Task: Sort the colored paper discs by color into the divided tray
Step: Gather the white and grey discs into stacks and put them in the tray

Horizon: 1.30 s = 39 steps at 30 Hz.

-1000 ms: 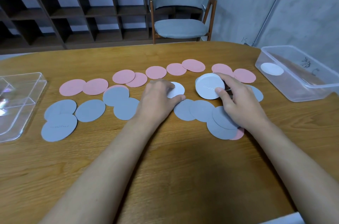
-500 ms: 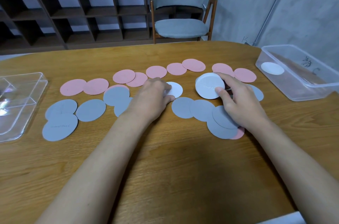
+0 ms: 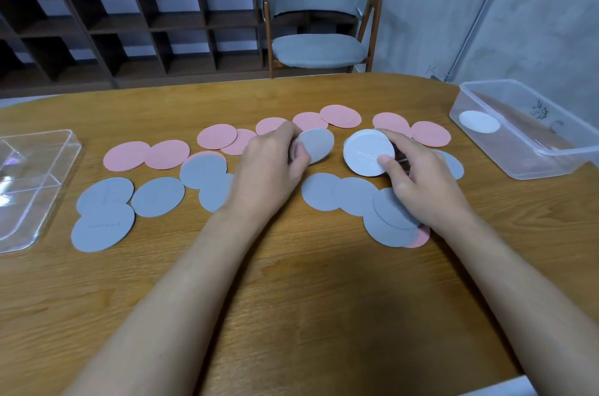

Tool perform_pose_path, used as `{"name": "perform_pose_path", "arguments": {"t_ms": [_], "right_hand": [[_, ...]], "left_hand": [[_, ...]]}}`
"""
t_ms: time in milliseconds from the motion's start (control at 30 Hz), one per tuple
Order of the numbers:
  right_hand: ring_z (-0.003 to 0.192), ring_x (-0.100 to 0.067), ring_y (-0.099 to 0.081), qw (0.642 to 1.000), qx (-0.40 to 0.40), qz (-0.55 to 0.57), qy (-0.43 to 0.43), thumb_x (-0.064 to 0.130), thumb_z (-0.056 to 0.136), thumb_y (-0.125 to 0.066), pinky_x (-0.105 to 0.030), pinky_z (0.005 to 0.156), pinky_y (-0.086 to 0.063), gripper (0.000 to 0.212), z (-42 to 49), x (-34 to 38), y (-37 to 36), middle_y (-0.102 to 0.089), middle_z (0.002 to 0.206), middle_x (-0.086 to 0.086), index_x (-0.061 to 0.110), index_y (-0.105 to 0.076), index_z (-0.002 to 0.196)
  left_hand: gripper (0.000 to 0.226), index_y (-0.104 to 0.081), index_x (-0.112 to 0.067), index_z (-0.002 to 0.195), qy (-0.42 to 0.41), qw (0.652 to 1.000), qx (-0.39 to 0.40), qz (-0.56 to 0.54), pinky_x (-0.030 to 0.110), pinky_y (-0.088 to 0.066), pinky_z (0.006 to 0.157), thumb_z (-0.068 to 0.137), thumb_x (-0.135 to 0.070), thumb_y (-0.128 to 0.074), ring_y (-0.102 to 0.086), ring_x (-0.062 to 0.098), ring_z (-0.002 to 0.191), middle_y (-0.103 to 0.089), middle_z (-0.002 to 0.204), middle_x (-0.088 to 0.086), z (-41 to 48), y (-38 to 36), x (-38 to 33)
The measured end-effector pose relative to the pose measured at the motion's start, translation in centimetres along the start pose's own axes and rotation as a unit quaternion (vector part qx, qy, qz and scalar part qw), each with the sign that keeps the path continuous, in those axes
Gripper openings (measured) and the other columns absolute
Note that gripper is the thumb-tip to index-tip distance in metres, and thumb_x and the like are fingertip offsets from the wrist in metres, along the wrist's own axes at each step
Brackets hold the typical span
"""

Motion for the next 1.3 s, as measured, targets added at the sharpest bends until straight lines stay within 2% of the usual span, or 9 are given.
{"name": "perform_pose_path", "arguments": {"t_ms": [100, 200, 267, 433, 633, 733, 833, 1033, 1300], "right_hand": [[0.129, -0.017, -0.054, 1.0, 0.002, -0.002, -0.006, 0.02, 0.105, -0.056, -0.026, 0.1, -0.042, 0.047, 0.0, 0.1, 0.0, -0.062, 0.142, 0.002, 0.021, -0.049, 0.151], [0.116, -0.008, -0.057, 1.0, -0.002, 0.017, -0.008, 0.018, 0.104, -0.057, -0.013, 0.091, -0.04, 0.047, -0.1, 0.3, 0.1, -0.065, 0.133, 0.005, 0.023, -0.051, 0.15], [0.101, -0.001, -0.058, 0.999, 0.002, 0.037, -0.001, 0.019, 0.104, -0.057, -0.005, 0.085, -0.041, 0.047, -0.3, 0.6, 0.0, -0.067, 0.122, 0.01, 0.027, -0.052, 0.15], [0.085, -0.01, -0.073, 0.995, 0.037, 0.091, 0.035, 0.017, 0.106, -0.053, -0.028, 0.086, -0.054, 0.048, -0.6, 1.1, -0.6, -0.069, 0.121, 0.004, 0.033, -0.05, 0.151], [0.1, -0.005, -0.063, 0.995, 0.051, 0.078, 0.038, 0.014, 0.109, -0.046, -0.018, 0.088, -0.045, 0.049, -0.7, 1.1, -1.0, -0.068, 0.116, 0.007, 0.032, -0.045, 0.154], [0.124, 0.001, -0.05, 0.996, 0.066, 0.064, 0.017, 0.018, 0.11, -0.042, -0.004, 0.096, -0.033, 0.049, -0.6, 0.9, -1.2, -0.059, 0.139, 0.015, 0.031, -0.04, 0.157], [0.13, -0.001, -0.044, 0.994, 0.096, 0.047, 0.007, 0.021, 0.11, -0.041, -0.011, 0.097, -0.033, 0.054, -0.8, 0.9, -1.5, -0.052, 0.148, 0.014, 0.032, -0.029, 0.161], [0.145, -0.019, -0.038, 0.993, 0.101, -0.05, 0.017, 0.042, 0.109, -0.038, -0.03, 0.109, -0.032, 0.062, -0.9, 0.9, -2.0, -0.038, 0.163, 0.006, 0.027, -0.016, 0.165], [0.112, -0.01, -0.056, 0.997, 0.042, -0.031, 0.065, 0.027, 0.106, -0.053, -0.026, 0.086, -0.039, 0.037, -0.8, 1.4, -1.0, -0.066, 0.127, 0.008, 0.026, -0.055, 0.142]], "left_hand": [[0.004, -0.07, -0.017, 0.089, 0.078, 0.987, 0.018, -0.136, 0.022, -0.051, 0.066, 0.087, -0.015, -0.067, -0.062, 0.008, 0.066, -0.069, 0.073, -0.007, -0.2, -0.2, 0.1], [0.009, -0.075, -0.019, 0.091, 0.111, 0.959, 0.08, -0.246, 0.037, -0.059, 0.073, 0.087, -0.013, -0.07, -0.066, 0.025, 0.07, -0.074, 0.078, 0.004, -0.5, -1.4, -0.2], [0.009, -0.077, -0.021, 0.093, 0.11, 0.956, 0.086, -0.257, 0.038, -0.06, 0.075, 0.087, -0.013, -0.075, -0.068, 0.025, 0.071, -0.075, 0.08, 0.004, -0.8, -1.8, -0.4], [0.031, -0.078, -0.02, 0.118, 0.133, 0.964, 0.074, -0.219, 0.019, -0.057, 0.082, 0.087, -0.023, -0.081, -0.069, -0.006, 0.073, -0.078, 0.088, -0.012, -1.5, -2.4, -0.6], [0.037, -0.074, -0.029, 0.128, 0.1, 0.963, 0.106, -0.228, 0.014, -0.055, 0.081, 0.093, -0.017, -0.073, -0.07, -0.009, 0.078, -0.08, 0.094, -0.013, -1.6, -2.7, -1.7], [0.027, -0.078, -0.026, 0.118, 0.067, 0.976, 0.081, -0.189, 0.024, -0.058, 0.083, 0.094, -0.017, -0.069, -0.074, 0.001, 0.083, -0.08, 0.089, -0.011, -1.6, -2.0, -2.2], [0.014, -0.071, -0.02, 0.106, 0.007, 0.993, 0.08, -0.089, 0.041, -0.056, 0.073, 0.097, -0.024, -0.062, -0.067, 0.024, 0.076, -0.071, 0.075, -0.003, -1.6, -2.1, -2.7], [0.051, -0.031, -0.016, 0.159, -0.03, 0.984, 0.133, 0.117, 0.036, -0.038, 0.065, 0.111, -0.03, -0.038, -0.064, 0.035, 0.097, -0.068, 0.11, 0.008, -2.2, -3.7, -4.6], [0.02, -0.076, -0.023, 0.115, 0.019, 0.984, 0.086, -0.153, 0.04, -0.052, 0.085, 0.1, -0.026, -0.063, -0.065, 0.031, 0.086, -0.075, 0.091, 0.008, -1.8, -2.8, -2.1]]}}
Point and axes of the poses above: each hand's wrist, its own z-axis towards the middle knuckle, its own y-axis out of the back of the hand, x = y × z, the point moved 6 cm from there along z, towards the middle knuckle
